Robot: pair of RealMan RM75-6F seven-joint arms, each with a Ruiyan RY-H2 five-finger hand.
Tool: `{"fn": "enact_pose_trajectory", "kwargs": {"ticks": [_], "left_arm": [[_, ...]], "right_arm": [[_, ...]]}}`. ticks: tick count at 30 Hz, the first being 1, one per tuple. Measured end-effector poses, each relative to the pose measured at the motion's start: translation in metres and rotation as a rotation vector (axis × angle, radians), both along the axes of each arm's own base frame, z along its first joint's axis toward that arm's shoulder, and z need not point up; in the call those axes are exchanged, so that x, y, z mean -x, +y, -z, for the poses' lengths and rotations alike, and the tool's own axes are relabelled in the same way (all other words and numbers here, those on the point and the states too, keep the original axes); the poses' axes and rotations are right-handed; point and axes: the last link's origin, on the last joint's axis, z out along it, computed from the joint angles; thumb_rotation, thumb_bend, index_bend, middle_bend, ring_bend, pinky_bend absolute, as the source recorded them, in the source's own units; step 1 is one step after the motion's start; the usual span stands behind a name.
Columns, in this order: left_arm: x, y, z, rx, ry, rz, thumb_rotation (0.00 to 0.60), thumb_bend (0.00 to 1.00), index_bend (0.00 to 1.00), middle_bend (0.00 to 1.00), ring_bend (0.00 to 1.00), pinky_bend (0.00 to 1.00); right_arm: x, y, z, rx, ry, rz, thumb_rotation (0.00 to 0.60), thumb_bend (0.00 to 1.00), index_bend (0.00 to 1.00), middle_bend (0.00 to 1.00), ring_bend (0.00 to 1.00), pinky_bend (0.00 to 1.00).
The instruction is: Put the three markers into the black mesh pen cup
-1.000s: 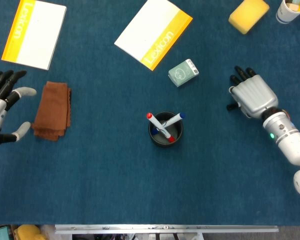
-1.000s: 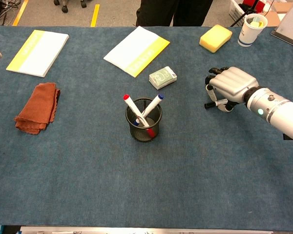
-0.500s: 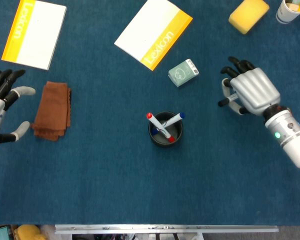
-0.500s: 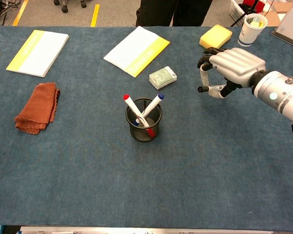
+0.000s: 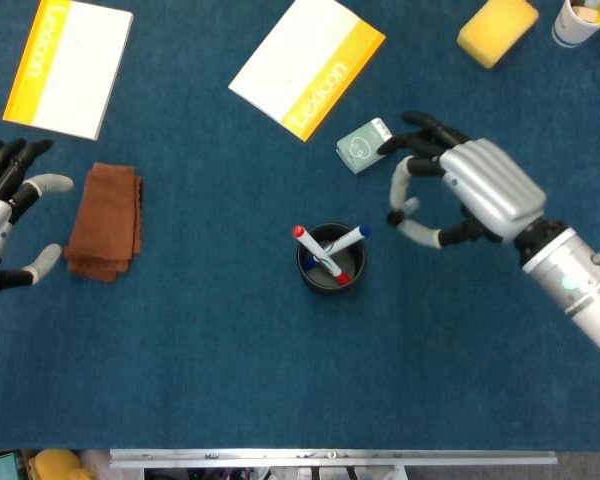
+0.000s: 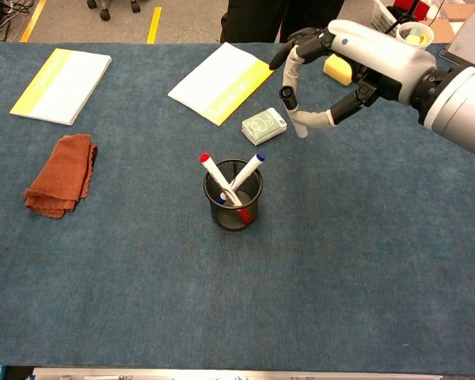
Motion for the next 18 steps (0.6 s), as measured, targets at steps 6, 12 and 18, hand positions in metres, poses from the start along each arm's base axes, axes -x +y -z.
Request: {"fn": "enact_pose_trajectory", "kwargs": {"ticks": [6,12,18], "left_arm": [[0.001,-0.001,0.0,0.001,0.008,-0.001,0.6,0.28,0.26,0.07,0.0,0.01],[0.004,-0.003,-0.001,0.0,0.008,-0.01,0.6,0.28,0.26,0.07,0.0,0.0],[0.008,-0.004,-0.003,-0.001,0.014,-0.018,0.6,0.28,0.26,0.06,0.0,0.01]], "right_arm": [[-0.021,0.011,0.002,-0.118,-0.109,-0.025,0.6,0.27,0.61,0.27,0.04,0.16],[-0.03,0.014,0.022,-0.196,-0.136,-0.042,0.6,0.27,0.61,0.27,0.04,0.16],[-0.033,0.013,0.047,-0.238,-0.141,-0.034,0.6,0.27,0.61,0.27,0.04,0.16]]}}
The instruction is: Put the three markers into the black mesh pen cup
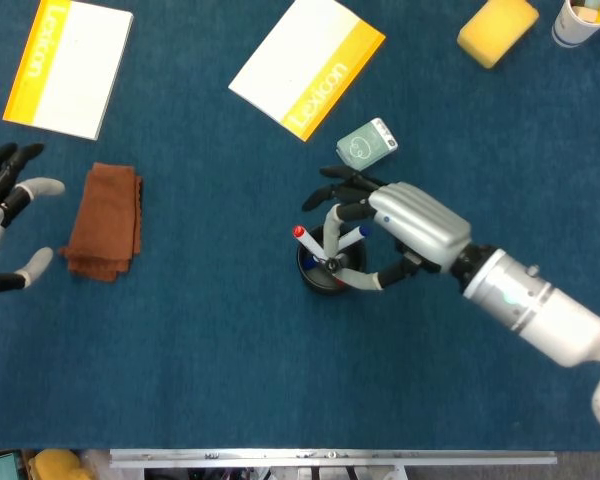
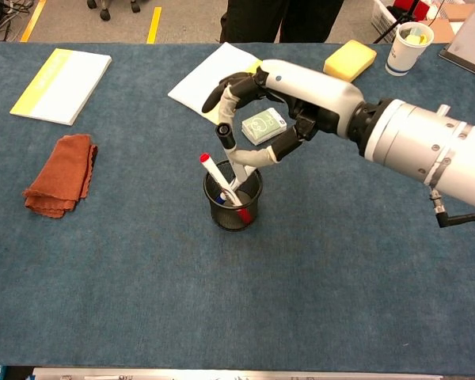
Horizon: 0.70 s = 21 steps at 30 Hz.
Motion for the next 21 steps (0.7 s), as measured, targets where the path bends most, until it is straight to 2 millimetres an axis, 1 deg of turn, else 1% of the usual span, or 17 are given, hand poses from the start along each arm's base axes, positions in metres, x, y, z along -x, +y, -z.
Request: {"fn": "enact_pose_trajectory", "kwargs": {"ticks": [6,10,11,13,17,19,21], "left_arm": [[0.005,-0.001,-0.003,-0.004,0.002,-0.012,0.6,0.28,0.26,0.07,0.0,0.01],[0.007,-0.001,-0.003,-0.003,0.006,-0.016,0.6,0.28,0.26,0.06,0.0,0.0],[0.007,-0.001,-0.003,-0.002,0.007,-0.017,0.6,0.28,0.26,0.06,0.0,0.01],[0.008,-0.001,-0.004,-0.003,0.008,-0.019,0.6,0.28,0.26,0.06,0.0,0.01],[0.008,0.0,-0.003,-0.003,0.006,-0.018,0.6,0.28,0.26,0.06,0.0,0.01],[0.007,0.0,-0.002,-0.003,0.006,-0.016,0.6,0.28,0.26,0.06,0.0,0.01],[0.007,0.001,-0.001,-0.003,0.005,-0.013,0.6,0.28,0.26,0.06,0.0,0.01]], "right_arm": [[0.003,-0.003,0.019,-0.041,-0.012,0.037,0.6,0.27,0.61,0.27,0.04,0.16],[0.005,-0.005,0.029,-0.059,-0.011,0.045,0.6,0.26,0.6,0.23,0.04,0.14],[0.006,-0.005,0.031,-0.057,-0.007,0.041,0.6,0.26,0.57,0.21,0.04,0.12],[0.007,-0.005,0.033,-0.05,0.0,0.031,0.6,0.25,0.47,0.16,0.01,0.1],[0.01,-0.005,0.035,-0.03,0.007,0.014,0.6,0.24,0.33,0.13,0.0,0.09],[0.012,-0.004,0.034,-0.022,0.01,0.009,0.6,0.24,0.29,0.13,0.0,0.08],[0.014,-0.004,0.032,-0.009,0.015,0.002,0.6,0.24,0.28,0.13,0.0,0.08]]}}
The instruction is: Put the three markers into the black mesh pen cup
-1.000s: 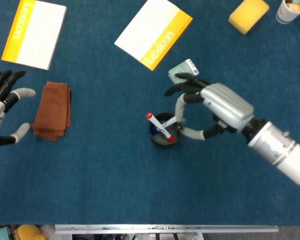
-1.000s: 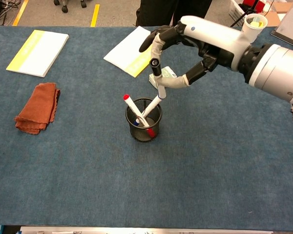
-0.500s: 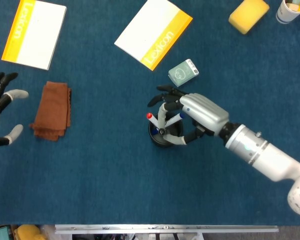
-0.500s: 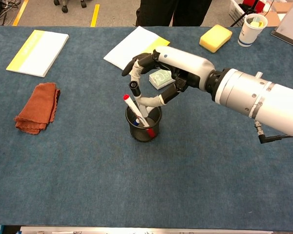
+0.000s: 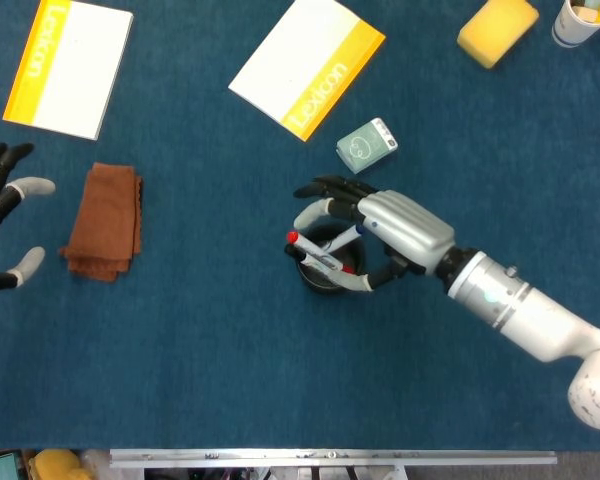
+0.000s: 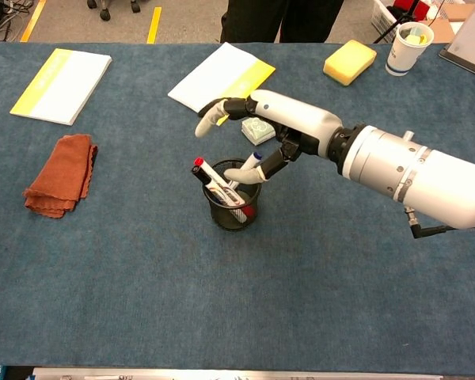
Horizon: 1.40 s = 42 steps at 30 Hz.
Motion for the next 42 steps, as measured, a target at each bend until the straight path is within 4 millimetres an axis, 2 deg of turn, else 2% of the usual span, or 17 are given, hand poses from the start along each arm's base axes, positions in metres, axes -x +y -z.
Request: {"fn": "enact_pose_trajectory", "kwargs": {"ticks": [7,15,19,23,26,29,35,42], "left_arm": [[0.004,0.001,0.0,-0.027,-0.019,-0.015,0.6,0.28,0.26,0.06,0.0,0.01],[0.015,0.002,-0.001,-0.082,-0.031,-0.041,0.6,0.28,0.26,0.06,0.0,0.01],[0.019,0.0,-0.003,-0.116,-0.024,-0.048,0.6,0.28,0.26,0.06,0.0,0.01],[0.023,-0.004,-0.005,-0.155,-0.032,-0.065,0.6,0.28,0.26,0.06,0.0,0.01],[0.026,-0.008,-0.006,-0.17,-0.034,-0.071,0.6,0.28,0.26,0.07,0.0,0.01],[0.025,-0.011,-0.007,-0.184,-0.033,-0.065,0.6,0.28,0.26,0.07,0.0,0.01],[0.026,-0.024,-0.008,-0.205,-0.027,-0.065,0.6,0.28,0.26,0.07,0.0,0.01],[0.028,-0.032,-0.013,-0.235,-0.042,-0.092,0.6,0.28,0.26,0.07,0.0,0.01]], "right_arm": [[0.015,-0.005,-0.027,0.13,0.018,0.006,0.6,0.27,0.28,0.14,0.0,0.08],[0.06,-0.001,-0.077,0.385,0.247,0.029,0.6,0.3,0.28,0.17,0.0,0.08],[0.092,0.011,-0.107,0.522,0.399,0.095,0.6,0.3,0.28,0.17,0.0,0.08],[0.126,0.032,-0.134,0.633,0.507,0.198,0.6,0.3,0.28,0.17,0.0,0.08],[0.145,0.049,-0.147,0.693,0.554,0.257,0.6,0.3,0.28,0.17,0.0,0.08],[0.16,0.067,-0.155,0.738,0.584,0.302,0.6,0.3,0.28,0.17,0.0,0.08],[0.176,0.093,-0.163,0.78,0.576,0.366,0.6,0.3,0.29,0.17,0.0,0.08],[0.178,0.095,-0.166,0.795,0.558,0.369,0.6,0.3,0.29,0.18,0.0,0.08]]}}
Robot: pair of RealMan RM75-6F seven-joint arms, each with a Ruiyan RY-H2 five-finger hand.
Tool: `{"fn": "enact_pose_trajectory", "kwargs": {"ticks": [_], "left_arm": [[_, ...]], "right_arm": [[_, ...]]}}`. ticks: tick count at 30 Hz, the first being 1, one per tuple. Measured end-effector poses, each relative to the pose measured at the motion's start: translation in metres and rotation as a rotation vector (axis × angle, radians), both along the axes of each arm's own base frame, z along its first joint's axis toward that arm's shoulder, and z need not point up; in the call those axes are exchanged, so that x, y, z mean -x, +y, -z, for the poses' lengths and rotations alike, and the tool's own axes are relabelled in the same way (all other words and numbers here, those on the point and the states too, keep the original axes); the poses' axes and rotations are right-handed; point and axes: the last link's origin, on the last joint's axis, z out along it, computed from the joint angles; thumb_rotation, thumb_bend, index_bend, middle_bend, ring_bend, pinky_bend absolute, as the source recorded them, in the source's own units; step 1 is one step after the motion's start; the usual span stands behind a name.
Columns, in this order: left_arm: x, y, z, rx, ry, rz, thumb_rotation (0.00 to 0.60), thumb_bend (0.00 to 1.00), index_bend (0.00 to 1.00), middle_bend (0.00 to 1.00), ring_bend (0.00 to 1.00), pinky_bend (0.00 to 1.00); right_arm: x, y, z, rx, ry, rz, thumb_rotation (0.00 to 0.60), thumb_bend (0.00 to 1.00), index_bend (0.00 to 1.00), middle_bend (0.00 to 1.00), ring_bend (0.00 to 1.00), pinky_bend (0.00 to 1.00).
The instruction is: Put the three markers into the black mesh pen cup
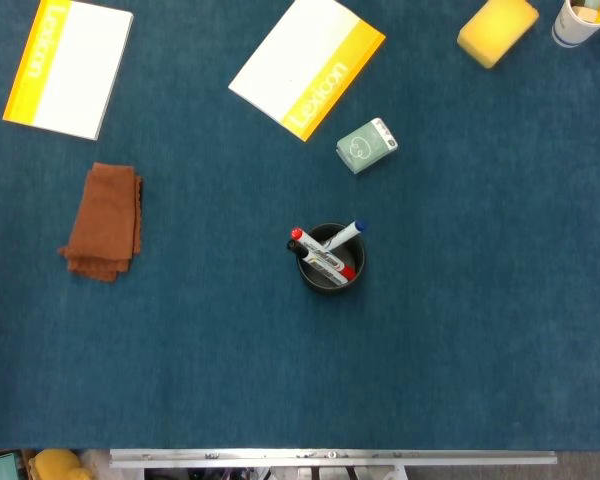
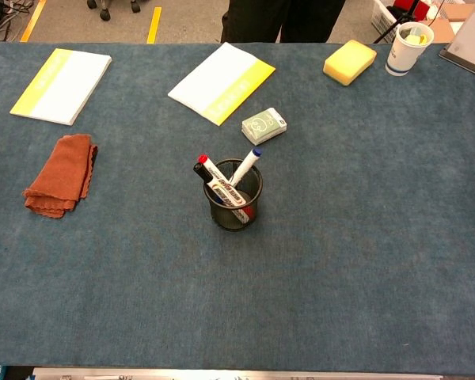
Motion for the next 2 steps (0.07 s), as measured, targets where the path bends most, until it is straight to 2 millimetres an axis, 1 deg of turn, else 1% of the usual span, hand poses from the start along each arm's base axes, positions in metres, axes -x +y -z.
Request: {"fn": "enact_pose_trajectory", "kwargs": {"ticks": [2], "left_arm": [[0.0002,-0.0007,-0.0002,0.002,0.004,-0.002,0.6,0.28,0.26,0.07,0.0,0.01]], "right_arm": [[-0.0011,-0.0016,-0.0002,0.001,-0.002,-0.006,0.6,0.3,0.29,0.18,0.0,0.08]]}}
